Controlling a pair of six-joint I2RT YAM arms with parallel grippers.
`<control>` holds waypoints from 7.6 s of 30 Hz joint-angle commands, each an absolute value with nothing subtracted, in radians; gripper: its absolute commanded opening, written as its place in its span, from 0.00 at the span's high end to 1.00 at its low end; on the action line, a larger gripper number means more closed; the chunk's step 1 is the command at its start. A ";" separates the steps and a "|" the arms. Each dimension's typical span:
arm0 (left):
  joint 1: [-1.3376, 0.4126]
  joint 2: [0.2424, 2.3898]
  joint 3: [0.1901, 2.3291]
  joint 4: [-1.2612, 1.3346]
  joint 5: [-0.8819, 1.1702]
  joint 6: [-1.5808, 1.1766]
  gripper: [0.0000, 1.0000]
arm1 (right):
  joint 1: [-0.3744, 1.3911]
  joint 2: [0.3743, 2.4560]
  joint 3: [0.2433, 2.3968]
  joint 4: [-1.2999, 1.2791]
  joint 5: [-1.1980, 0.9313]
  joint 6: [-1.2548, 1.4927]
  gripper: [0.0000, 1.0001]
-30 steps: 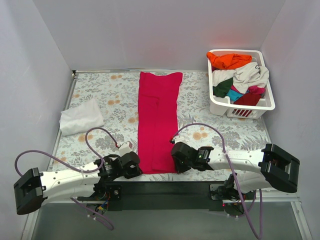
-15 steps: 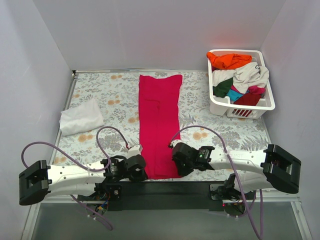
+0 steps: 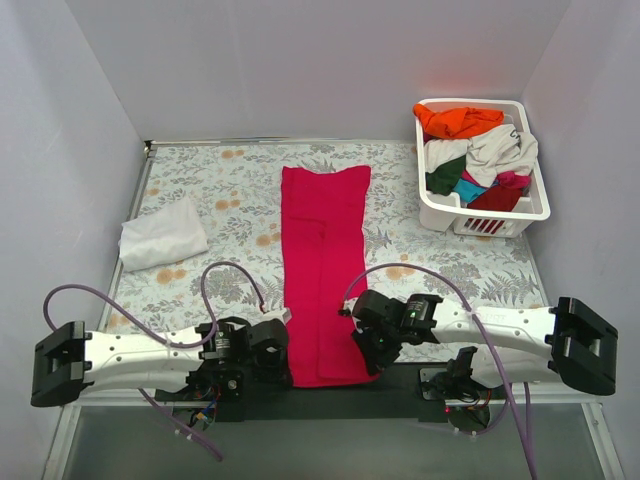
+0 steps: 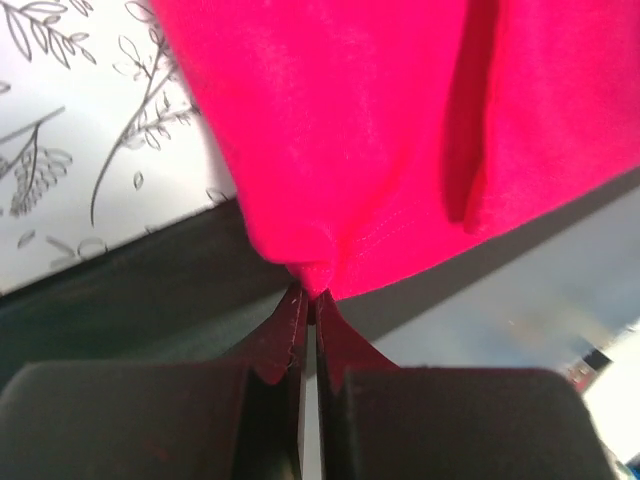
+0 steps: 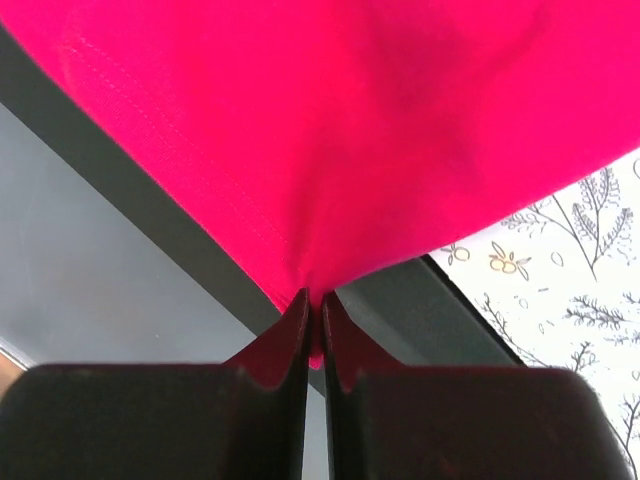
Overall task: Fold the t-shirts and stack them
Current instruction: Fold the tshirt
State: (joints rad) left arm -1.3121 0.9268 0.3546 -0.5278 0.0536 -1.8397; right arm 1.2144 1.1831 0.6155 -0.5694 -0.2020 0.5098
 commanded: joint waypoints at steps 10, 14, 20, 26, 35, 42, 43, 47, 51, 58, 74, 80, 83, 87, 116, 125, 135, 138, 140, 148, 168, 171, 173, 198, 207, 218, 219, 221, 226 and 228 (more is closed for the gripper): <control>-1.316 0.741 0.417 -0.534 -0.176 -1.924 1.00 | 1.207 1.153 0.801 -0.627 0.057 0.511 0.99; -1.312 0.808 0.443 -0.523 -0.287 -1.898 1.00 | 1.197 1.229 0.844 -0.600 0.138 0.483 0.99; -1.201 0.831 0.446 -0.456 -0.370 -1.821 1.00 | 1.129 1.307 0.874 -0.546 0.236 0.451 0.99; -1.037 0.867 0.448 -0.321 -0.325 -1.692 1.00 | 1.052 1.345 0.910 -0.496 0.265 0.396 0.99; -0.812 1.009 0.503 -0.140 -0.233 -1.507 1.00 | 0.911 1.482 1.046 -0.454 0.278 0.289 0.99; -0.689 1.192 0.612 -0.035 -0.153 -1.396 1.00 | 0.824 1.604 1.146 -0.439 0.253 0.230 0.99; -0.677 1.213 0.621 -0.029 -0.144 -1.387 1.00 | 0.816 1.617 1.157 -0.437 0.252 0.226 0.99; -0.623 1.290 0.673 -0.015 -0.155 -1.344 1.00 | 0.775 1.678 1.225 -0.433 0.238 0.195 0.99; -0.578 1.365 0.719 0.026 -0.121 -1.313 1.00 | 0.738 1.730 1.273 -0.433 0.232 0.173 0.99; -0.531 1.466 0.784 0.072 -0.098 -1.281 1.00 | 0.687 1.787 1.348 -0.433 0.203 0.138 0.99; -0.451 1.660 0.916 0.117 -0.051 -1.246 1.00 | 0.627 1.942 1.500 -0.436 0.173 0.094 0.99; -0.431 1.704 0.946 0.124 -0.041 -1.232 1.00 | 0.612 1.970 1.539 -0.440 0.173 0.091 0.99; -0.428 1.738 0.977 0.120 -0.038 -1.223 1.00 | 0.600 1.986 1.554 -0.442 0.175 0.092 0.99; -0.425 1.759 1.041 0.062 -0.092 -1.220 0.70 | 0.591 2.000 1.595 -0.459 0.202 0.092 0.85; -0.569 1.558 0.762 0.229 -0.037 -1.344 0.17 | 0.578 1.946 1.483 -0.313 -0.077 0.138 0.52; -0.606 1.586 0.718 0.253 -0.031 -1.367 0.17 | 0.509 2.065 1.563 -0.311 -0.068 0.141 0.53; -0.618 1.497 0.703 0.210 -0.083 -1.345 0.17 | 0.492 2.034 1.600 -0.318 -0.077 0.121 0.54; -0.621 1.430 0.684 0.167 -0.126 -1.335 0.17 | 0.494 1.939 1.533 -0.311 -0.058 0.129 0.54; -0.621 1.375 0.669 0.120 -0.167 -1.333 0.17 | 0.497 1.858 1.456 -0.305 -0.046 0.136 0.53; -0.621 1.263 0.552 0.005 -0.206 -1.359 0.16 | 0.572 1.619 1.135 -0.264 0.032 0.230 0.48; -0.621 1.302 0.468 0.054 -0.138 -1.397 0.21 | 0.683 1.493 0.808 -0.141 0.008 0.376 0.44; -0.620 1.315 0.462 0.064 -0.132 -1.399 0.25 | 0.692 1.506 0.802 -0.140 0.014 0.383 0.44; -0.620 1.318 0.460 0.075 -0.123 -1.399 0.28 | 0.692 1.509 0.798 -0.140 0.020 0.385 0.44; -0.623 1.373 0.423 0.074 -0.078 -1.393 0.63 | 0.695 1.557 0.742 -0.104 0.008 0.406 0.62; -0.624 1.364 0.410 0.051 -0.055 -1.381 1.00 | 0.698 1.551 0.733 -0.124 0.008 0.393 0.92; -0.670 1.247 0.411 -0.098 -0.005 -1.356 1.00 | 0.744 1.468 0.744 -0.317 -0.057 0.322 0.99; -0.678 1.235 0.407 -0.115 -0.002 -1.361 1.00 | 0.749 1.451 0.742 -0.334 -0.060 0.319 0.99; -0.708 1.203 0.402 -0.130 -0.002 -1.384 1.00 | 0.762 1.430 0.739 -0.388 -0.078 0.313 0.99; -0.770 1.123 0.382 -0.205 0.069 -1.437 1.00 | 0.785 1.339 0.733 -0.521 -0.135 0.296 0.99; -0.781 1.095 0.379 -0.245 0.132 -1.463 1.00 | 0.799 1.312 0.732 -0.561 -0.152 0.290 0.99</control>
